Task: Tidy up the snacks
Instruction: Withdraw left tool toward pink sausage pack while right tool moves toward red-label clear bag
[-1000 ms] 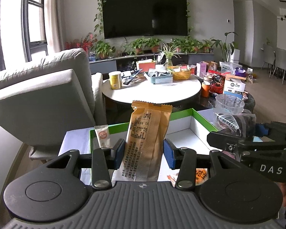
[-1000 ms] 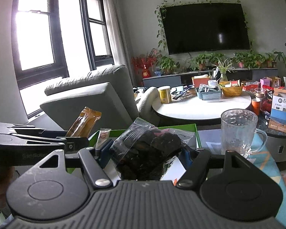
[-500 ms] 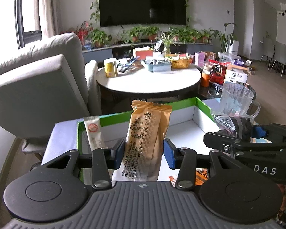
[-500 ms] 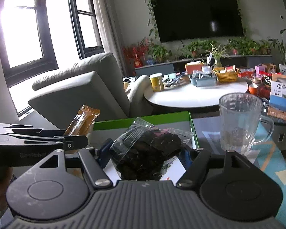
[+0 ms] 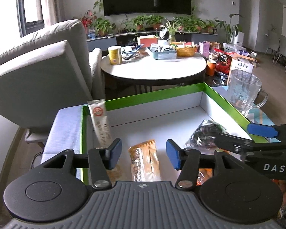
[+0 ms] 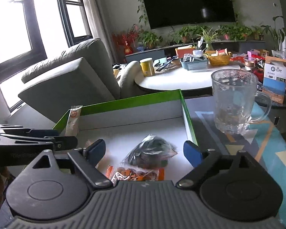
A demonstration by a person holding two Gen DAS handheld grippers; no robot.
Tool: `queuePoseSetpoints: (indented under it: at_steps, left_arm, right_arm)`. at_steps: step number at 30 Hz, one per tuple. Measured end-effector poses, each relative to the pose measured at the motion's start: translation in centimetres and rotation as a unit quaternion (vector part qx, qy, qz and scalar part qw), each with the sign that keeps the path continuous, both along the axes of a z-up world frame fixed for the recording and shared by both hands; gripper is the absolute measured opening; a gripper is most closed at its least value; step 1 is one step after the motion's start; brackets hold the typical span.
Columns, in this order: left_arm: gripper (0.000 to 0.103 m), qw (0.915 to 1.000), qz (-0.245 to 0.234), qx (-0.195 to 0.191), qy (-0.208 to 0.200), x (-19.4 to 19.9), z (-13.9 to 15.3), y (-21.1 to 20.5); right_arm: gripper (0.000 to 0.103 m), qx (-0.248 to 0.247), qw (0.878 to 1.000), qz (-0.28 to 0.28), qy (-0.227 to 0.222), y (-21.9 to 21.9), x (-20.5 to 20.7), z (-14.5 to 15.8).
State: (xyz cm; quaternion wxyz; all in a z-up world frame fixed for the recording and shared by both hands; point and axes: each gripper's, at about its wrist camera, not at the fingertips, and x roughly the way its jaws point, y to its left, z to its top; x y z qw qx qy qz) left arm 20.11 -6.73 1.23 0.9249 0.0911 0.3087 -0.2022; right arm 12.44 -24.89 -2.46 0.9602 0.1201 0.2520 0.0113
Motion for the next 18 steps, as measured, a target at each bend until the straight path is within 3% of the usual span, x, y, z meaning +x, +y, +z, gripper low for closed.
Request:
queuePoseSetpoints:
  at_steps: [10,18]
  left_arm:
    - [0.049,0.9983,0.056,-0.018,-0.006,-3.2,0.5,4.7]
    - [0.049,0.9996,0.02,-0.022,-0.001,-6.1,-0.4,6.9]
  right_arm:
    - [0.08,0.011,1.0,-0.004,-0.018,-0.8,-2.8,0.7]
    - [0.08,0.021,0.999,-0.013,-0.03,-1.0,-5.0,1.2]
